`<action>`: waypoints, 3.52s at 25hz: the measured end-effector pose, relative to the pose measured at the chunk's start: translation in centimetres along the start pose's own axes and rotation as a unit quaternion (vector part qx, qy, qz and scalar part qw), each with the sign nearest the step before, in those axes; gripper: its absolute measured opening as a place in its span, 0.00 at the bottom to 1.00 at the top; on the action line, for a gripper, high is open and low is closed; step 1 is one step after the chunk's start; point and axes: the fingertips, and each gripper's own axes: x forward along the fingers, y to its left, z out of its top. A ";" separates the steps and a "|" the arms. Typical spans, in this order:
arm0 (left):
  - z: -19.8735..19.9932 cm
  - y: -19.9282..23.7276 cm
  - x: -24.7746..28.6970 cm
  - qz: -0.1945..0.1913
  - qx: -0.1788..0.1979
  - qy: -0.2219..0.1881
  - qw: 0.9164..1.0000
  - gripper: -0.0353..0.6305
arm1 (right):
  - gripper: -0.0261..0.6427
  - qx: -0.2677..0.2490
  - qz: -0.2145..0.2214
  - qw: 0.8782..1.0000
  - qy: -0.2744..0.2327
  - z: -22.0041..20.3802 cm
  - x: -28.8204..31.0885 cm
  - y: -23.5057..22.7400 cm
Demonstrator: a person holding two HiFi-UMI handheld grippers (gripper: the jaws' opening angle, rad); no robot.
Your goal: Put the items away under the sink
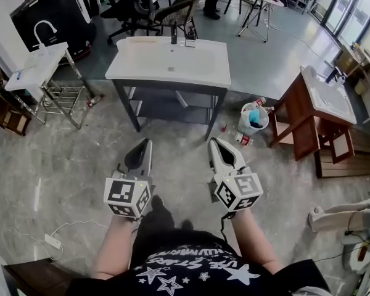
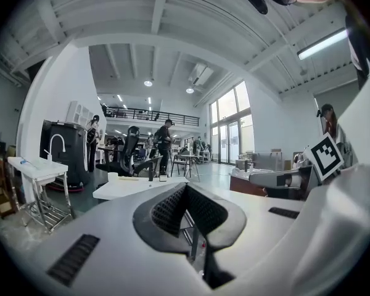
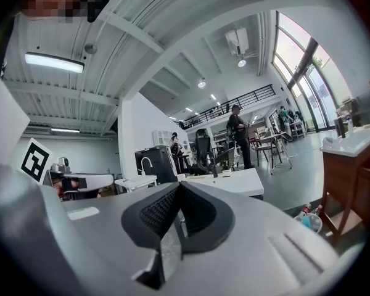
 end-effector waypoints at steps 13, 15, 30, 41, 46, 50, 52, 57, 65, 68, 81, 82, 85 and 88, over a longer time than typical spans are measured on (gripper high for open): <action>-0.9 10.4 5.6 -0.017 -0.020 0.010 1.000 0.07 | 0.04 -0.003 -0.038 0.999 -0.027 0.4 10.4 0.7; -0.5 12.1 7.2 -0.030 -0.019 0.010 0.999 0.07 | 0.04 -0.004 -0.058 0.998 -0.024 0.7 12.4 0.2; -1.3 18.1 14.1 -0.089 -0.020 0.033 0.995 0.07 | 0.04 0.015 -0.144 0.989 0.012 -2.2 18.3 -2.7; -0.6 20.9 21.5 -0.058 -0.013 0.040 0.997 0.07 | 0.04 0.034 -0.107 0.993 0.023 -2.3 27.8 -8.4; 0.6 21.4 26.5 -0.039 -0.015 0.039 0.998 0.07 | 0.04 0.030 -0.083 0.996 0.027 -0.5 32.2 -11.9; 1.2 20.5 30.5 -0.038 -0.015 0.042 0.998 0.07 | 0.04 0.039 -0.080 0.996 0.030 0.2 34.4 -15.4; 1.3 19.9 32.2 -0.040 -0.013 0.044 0.998 0.07 | 0.04 0.044 -0.079 0.995 0.031 0.3 35.2 -17.0; 1.3 19.2 36.2 -0.032 -0.013 0.053 0.998 0.07 | 0.04 0.048 -0.074 0.996 0.031 0.6 37.1 -20.8; 1.4 19.2 40.3 -0.005 -0.016 0.053 0.998 0.07 | 0.04 0.044 -0.048 0.997 0.039 0.5 40.3 -24.1; 1.3 19.3 41.1 -0.001 -0.015 0.057 0.998 0.07 | 0.05 0.042 -0.044 0.997 0.042 0.2 41.1 -24.6; 1.5 22.7 48.0 -0.031 -0.023 0.059 0.997 0.07 | 0.18 0.017 -0.067 0.997 0.045 1.2 46.8 -26.7; 1.5 23.5 48.8 -0.029 -0.022 0.060 0.998 0.07 | 0.20 0.014 -0.070 0.996 0.045 1.3 47.7 -26.9; 1.3 26.0 51.3 -0.020 -0.015 0.061 0.998 0.07 | 0.27 0.008 -0.085 0.995 0.048 1.3 50.5 -27.7; 1.6 28.0 53.3 -0.021 -0.014 0.055 0.998 0.07 | 0.33 0.000 -0.108 0.993 0.045 1.3 53.0 -28.4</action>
